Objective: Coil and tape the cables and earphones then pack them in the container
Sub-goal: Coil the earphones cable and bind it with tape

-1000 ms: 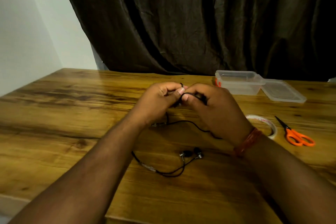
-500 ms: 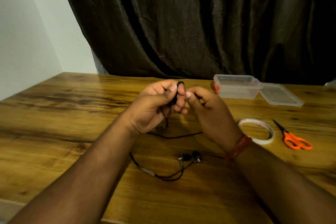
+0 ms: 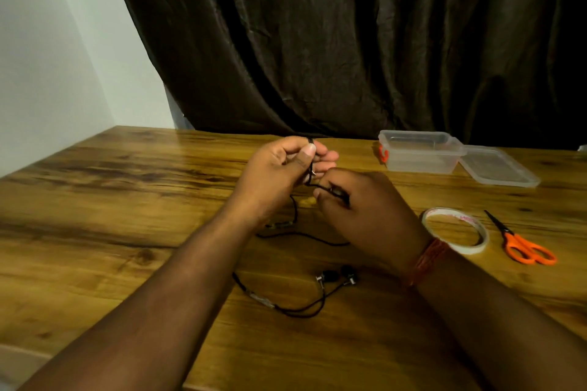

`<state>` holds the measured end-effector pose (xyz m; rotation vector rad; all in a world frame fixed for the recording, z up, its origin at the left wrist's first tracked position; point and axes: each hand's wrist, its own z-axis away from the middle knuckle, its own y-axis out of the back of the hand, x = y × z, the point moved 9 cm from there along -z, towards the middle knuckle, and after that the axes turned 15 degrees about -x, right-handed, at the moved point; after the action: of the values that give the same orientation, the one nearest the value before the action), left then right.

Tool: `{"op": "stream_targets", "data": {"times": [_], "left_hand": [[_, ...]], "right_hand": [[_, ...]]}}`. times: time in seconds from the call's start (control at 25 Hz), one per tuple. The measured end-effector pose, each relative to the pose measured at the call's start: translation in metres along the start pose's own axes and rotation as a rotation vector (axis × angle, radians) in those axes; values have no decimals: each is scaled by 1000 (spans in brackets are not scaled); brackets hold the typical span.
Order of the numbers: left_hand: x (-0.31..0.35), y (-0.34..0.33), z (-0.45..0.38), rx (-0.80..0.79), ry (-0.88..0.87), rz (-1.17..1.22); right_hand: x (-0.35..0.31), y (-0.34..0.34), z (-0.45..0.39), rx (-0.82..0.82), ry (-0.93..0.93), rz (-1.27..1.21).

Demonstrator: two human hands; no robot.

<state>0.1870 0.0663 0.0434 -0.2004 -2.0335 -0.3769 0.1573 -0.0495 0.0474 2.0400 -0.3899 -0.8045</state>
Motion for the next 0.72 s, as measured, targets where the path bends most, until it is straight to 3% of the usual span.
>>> {"op": "stream_targets", "data": {"times": [0.08, 0.16, 0.28, 0.52, 0.72], "left_hand": [[-4, -7, 1, -68, 76, -265], [-11, -15, 2, -162, 156, -367], [-13, -22, 5, -248, 216, -216], [-18, -26, 8, -340, 269, -196], [-7, -35, 11, -376, 148, 243]], "right_hand": [[-1, 7, 1, 39, 18, 31], [-2, 12, 3, 65, 24, 162], [-2, 18, 6, 100, 23, 393], [0, 25, 7, 198, 40, 459], [19, 27, 6, 288, 12, 55]]}}
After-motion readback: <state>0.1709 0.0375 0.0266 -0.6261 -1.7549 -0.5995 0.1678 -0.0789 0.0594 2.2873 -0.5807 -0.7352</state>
